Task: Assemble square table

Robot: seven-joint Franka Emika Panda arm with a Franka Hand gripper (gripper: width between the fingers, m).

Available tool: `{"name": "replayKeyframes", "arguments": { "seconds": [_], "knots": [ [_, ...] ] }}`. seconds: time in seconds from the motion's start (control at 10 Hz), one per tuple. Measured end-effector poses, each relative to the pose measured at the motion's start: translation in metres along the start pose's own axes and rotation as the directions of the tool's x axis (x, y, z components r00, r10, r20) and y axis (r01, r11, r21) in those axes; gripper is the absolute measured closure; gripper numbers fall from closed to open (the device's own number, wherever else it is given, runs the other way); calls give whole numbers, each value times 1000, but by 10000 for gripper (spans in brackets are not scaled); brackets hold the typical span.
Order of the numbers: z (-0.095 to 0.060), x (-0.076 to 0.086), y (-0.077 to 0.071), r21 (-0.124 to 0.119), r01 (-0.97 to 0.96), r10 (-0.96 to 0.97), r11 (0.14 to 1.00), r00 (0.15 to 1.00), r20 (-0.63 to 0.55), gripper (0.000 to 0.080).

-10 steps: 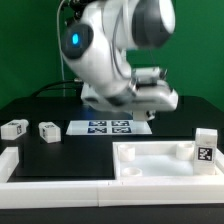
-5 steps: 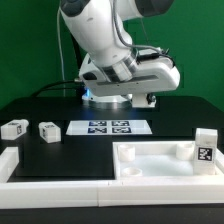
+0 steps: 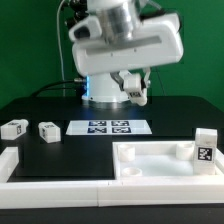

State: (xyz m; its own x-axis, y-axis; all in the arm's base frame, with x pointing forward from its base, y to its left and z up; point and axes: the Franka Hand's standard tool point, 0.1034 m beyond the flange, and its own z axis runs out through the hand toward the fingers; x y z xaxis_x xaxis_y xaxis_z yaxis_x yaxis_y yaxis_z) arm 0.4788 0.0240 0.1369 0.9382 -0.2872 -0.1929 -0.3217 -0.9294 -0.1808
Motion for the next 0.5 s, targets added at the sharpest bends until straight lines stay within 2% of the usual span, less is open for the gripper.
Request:
{"name": "replayKeyframes", "arguments": {
  "seconds": [0.1, 0.3, 0.4, 0.5],
  "knots": [
    [7, -2, 3, 2, -6, 6, 1000, 998, -56, 512],
    [10, -1, 7, -17, 2, -5, 1000, 978, -207, 512],
    [10, 4, 10, -32, 15, -23, 999, 961, -274, 512],
    [9, 17, 20, -66, 35, -58, 997, 919, -389, 512]
  ]
}}
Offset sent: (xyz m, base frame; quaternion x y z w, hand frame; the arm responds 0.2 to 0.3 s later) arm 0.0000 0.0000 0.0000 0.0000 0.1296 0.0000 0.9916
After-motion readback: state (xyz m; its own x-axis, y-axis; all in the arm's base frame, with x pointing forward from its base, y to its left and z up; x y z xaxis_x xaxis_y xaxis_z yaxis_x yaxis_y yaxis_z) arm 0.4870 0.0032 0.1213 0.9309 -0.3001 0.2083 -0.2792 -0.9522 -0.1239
